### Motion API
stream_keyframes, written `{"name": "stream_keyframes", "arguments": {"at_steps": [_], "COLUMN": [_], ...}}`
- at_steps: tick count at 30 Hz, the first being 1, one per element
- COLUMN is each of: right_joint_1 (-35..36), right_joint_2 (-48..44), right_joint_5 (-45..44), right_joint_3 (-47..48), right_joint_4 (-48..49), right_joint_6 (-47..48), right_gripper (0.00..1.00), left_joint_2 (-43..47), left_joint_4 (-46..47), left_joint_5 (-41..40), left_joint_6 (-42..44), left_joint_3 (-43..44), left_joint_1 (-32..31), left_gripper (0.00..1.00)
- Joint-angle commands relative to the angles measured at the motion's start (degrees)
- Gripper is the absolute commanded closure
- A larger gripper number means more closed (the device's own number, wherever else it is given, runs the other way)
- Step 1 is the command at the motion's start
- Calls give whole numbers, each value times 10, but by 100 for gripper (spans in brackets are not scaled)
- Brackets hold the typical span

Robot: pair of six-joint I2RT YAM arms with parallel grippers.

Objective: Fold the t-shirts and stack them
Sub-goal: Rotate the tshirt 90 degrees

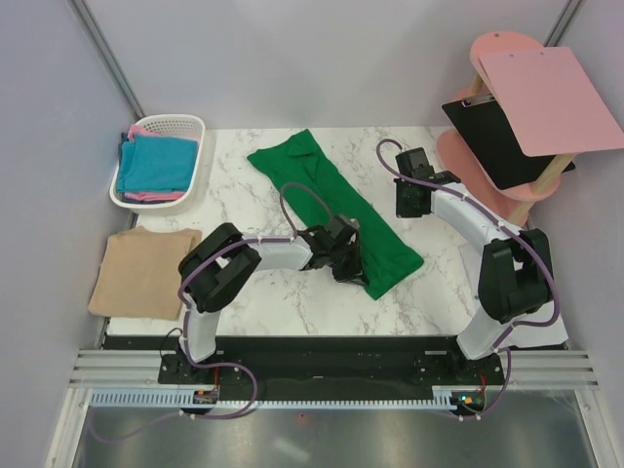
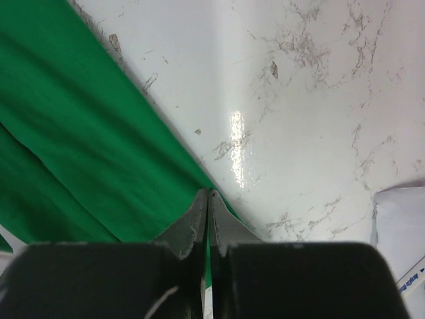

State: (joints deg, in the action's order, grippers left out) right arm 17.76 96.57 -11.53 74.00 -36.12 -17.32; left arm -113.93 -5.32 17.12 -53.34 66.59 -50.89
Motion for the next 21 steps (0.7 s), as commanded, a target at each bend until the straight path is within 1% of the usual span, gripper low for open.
{"name": "stream_keyframes", "arguments": {"at_steps": [1, 4, 5, 6, 7, 8, 9, 10, 11, 12, 15, 16, 17, 21], "right_joint_1": [-4, -4, -4, -4, -3, -3, -3, -4, -3, -3, -1, -1, 0, 9], "right_joint_2": [3, 8, 14, 18, 21, 30, 36, 50, 58, 68, 112, 140, 152, 222], "right_joint_5": [18, 48, 62, 85, 98, 114, 130, 153, 164, 175, 220, 229, 255, 290], "right_joint_3": [14, 5, 3, -1, -6, -8, -9, -8, -5, -3, 12, 29, 36, 90], "right_joint_4": [22, 37, 47, 56, 65, 84, 95, 104, 126, 136, 187, 198, 222, 276], "right_joint_6": [10, 15, 18, 18, 19, 19, 18, 14, 14, 13, -3, -13, -20, -51], "right_gripper": [91, 85, 77, 62, 56, 51, 43, 38, 36, 32, 31, 31, 32, 34], "left_joint_2": [16, 74, 88, 101, 133, 146, 163, 189, 204, 216, 264, 279, 304, 362], "left_joint_4": [-92, -132, -155, -166, -174, -198, -208, -219, -238, -250, -274, -278, -282, -297], "left_joint_5": [-63, -103, -120, -126, -133, -147, -154, -163, -165, -167, -168, -169, -169, -170], "left_joint_6": [-4, 4, 5, 7, 8, 10, 7, 6, 3, -2, -15, -20, -25, -50], "left_joint_3": [-57, -88, -97, -106, -124, -132, -152, -162, -171, -188, -233, -246, -259, -315], "left_joint_1": [-2, 0, 0, 1, 1, 1, 3, 3, 3, 3, 3, 3, 4, 3], "left_gripper": [98, 98, 98, 98, 98, 98, 98, 98, 98, 98, 98, 98, 98, 97]}}
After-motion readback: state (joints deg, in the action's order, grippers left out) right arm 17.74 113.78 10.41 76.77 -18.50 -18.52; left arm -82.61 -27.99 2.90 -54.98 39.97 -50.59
